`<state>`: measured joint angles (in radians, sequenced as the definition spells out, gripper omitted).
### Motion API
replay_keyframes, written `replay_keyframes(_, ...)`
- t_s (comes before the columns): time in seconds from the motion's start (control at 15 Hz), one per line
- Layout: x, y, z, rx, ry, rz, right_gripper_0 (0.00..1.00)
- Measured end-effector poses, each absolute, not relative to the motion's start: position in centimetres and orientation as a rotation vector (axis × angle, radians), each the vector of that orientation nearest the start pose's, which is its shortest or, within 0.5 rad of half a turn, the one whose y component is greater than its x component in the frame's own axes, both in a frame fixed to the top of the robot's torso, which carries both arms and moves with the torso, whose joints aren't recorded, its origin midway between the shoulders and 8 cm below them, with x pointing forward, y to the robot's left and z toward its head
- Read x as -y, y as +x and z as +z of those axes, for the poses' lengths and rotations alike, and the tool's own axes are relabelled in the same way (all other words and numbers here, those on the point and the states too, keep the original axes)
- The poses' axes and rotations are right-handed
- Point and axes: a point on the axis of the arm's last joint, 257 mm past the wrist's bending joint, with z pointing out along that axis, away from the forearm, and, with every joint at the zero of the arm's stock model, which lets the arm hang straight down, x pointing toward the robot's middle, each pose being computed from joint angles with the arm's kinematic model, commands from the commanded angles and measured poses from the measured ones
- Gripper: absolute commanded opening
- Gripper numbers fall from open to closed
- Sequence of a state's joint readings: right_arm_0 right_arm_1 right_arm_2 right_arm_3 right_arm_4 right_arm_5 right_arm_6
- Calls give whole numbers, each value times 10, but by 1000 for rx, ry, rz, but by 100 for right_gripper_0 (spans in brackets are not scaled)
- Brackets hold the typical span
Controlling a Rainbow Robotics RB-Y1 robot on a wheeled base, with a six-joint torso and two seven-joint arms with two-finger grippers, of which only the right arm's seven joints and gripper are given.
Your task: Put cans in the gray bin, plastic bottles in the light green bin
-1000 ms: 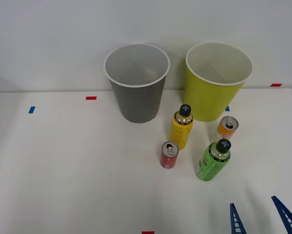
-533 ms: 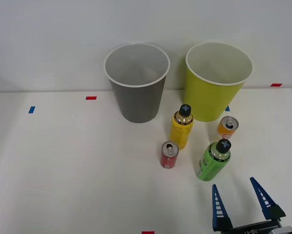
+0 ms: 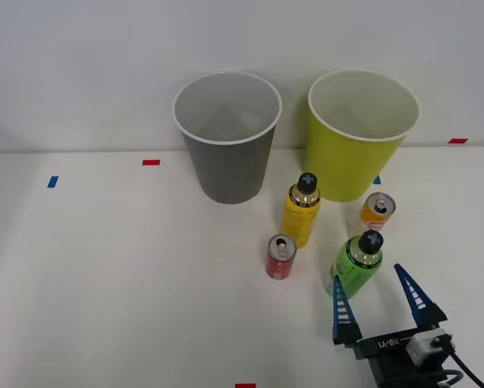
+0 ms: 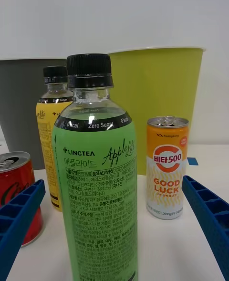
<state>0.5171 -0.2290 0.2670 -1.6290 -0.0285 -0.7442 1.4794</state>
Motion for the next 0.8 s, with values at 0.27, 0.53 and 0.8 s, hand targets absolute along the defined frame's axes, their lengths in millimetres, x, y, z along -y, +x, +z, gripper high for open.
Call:
replay_keyframes(0.27, 199, 371, -250, -1331, -104, 149, 100)
replay_keyframes(0.53, 194, 380, -244, -1317, -99, 148, 100)
replay_keyframes(0.8, 193, 381, -242, -1313, -104, 154, 100)
